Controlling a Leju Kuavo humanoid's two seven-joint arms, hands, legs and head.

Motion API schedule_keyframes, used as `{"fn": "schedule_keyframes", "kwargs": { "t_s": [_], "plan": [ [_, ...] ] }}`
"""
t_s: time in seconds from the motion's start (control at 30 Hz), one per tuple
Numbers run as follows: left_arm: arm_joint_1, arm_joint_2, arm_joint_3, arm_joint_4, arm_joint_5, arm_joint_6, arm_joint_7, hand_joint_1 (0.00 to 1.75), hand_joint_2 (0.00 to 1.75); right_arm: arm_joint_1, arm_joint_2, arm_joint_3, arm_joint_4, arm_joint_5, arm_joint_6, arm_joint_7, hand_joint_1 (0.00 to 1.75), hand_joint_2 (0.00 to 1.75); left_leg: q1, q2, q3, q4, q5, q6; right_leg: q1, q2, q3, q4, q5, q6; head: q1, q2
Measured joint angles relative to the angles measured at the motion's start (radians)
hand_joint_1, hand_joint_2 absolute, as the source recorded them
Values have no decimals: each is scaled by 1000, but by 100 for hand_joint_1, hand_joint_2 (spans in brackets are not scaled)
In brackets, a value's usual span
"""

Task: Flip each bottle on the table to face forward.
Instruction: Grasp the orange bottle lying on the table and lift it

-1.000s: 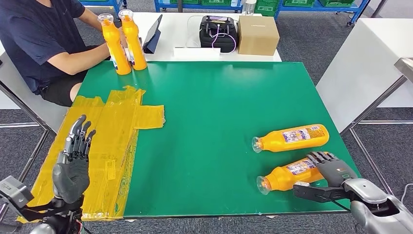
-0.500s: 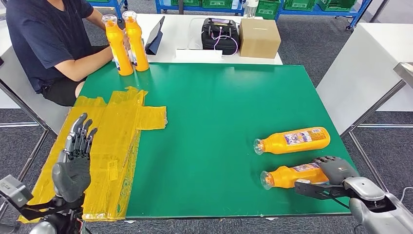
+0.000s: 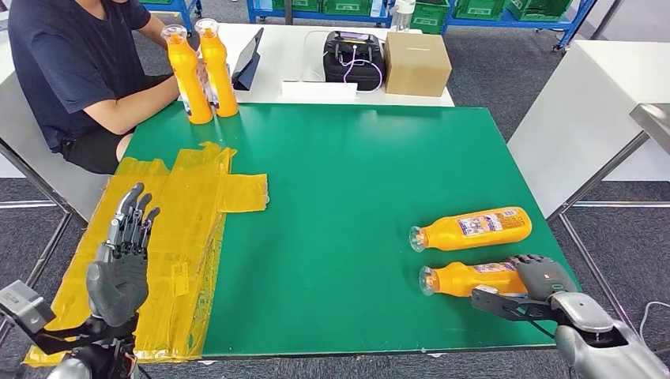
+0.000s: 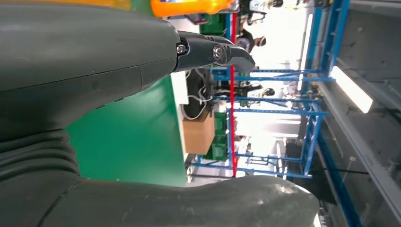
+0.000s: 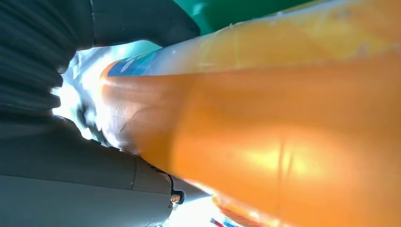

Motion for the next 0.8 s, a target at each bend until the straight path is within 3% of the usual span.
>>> {"fn": "schedule_keyframes", "kwargs": {
  "t_s": [0.13, 0.2, 0.27, 0.37, 0.43, 0.57, 0.8],
  "plan": [
    [47, 0, 8, -11, 7, -15, -12, 0, 0, 37, 56, -62, -23, -47, -20, 29, 175, 175, 0, 10, 3, 0, -1, 1, -1, 2, -1, 0, 3, -2, 0, 0],
    [64, -1, 15, -16, 8, -19, -16, 0, 87, 60, 78, -95, -54, -95, -27, 1, 175, 175, 0, 10, 3, 0, -2, 0, 0, 3, -1, 0, 4, -1, 0, 0],
    [93, -6, 25, -29, 7, -23, -24, 0, 175, 105, 104, -143, -138, -226, -14, -58, 175, 175, 1, 11, 3, 0, -4, -2, 2, 4, 0, 1, 6, 2, 0, 0],
    [159, -24, 41, -64, 0, -38, -47, 0, 175, 205, 151, -217, -367, -497, 76, -103, 175, 175, 1, 11, -2, 1, -5, -5, 2, 5, -2, 5, 11, 4, -1, 0],
    [190, -37, 44, -82, -6, -44, -56, 0, 175, 264, 180, -242, -495, -575, 109, -102, 175, 175, -1, 7, -11, 2, -2, -3, -1, 1, -9, 11, 11, 5, -2, 0],
    [224, -57, 41, -101, -8, -54, -60, 0, 175, 308, 205, -278, -656, -617, 132, -125, 175, 175, -5, 2, -27, 2, 3, -4, -4, -5, -26, 19, 10, 5, -1, 0],
    [226, -70, -47, -114, -15, -9, -56, 0, 175, 242, 266, -231, -748, -601, 140, -98, 175, 175, -6, 5, -30, 1, 4, -6, -5, -4, -32, 21, 10, 4, -1, 0]
  ]
}}
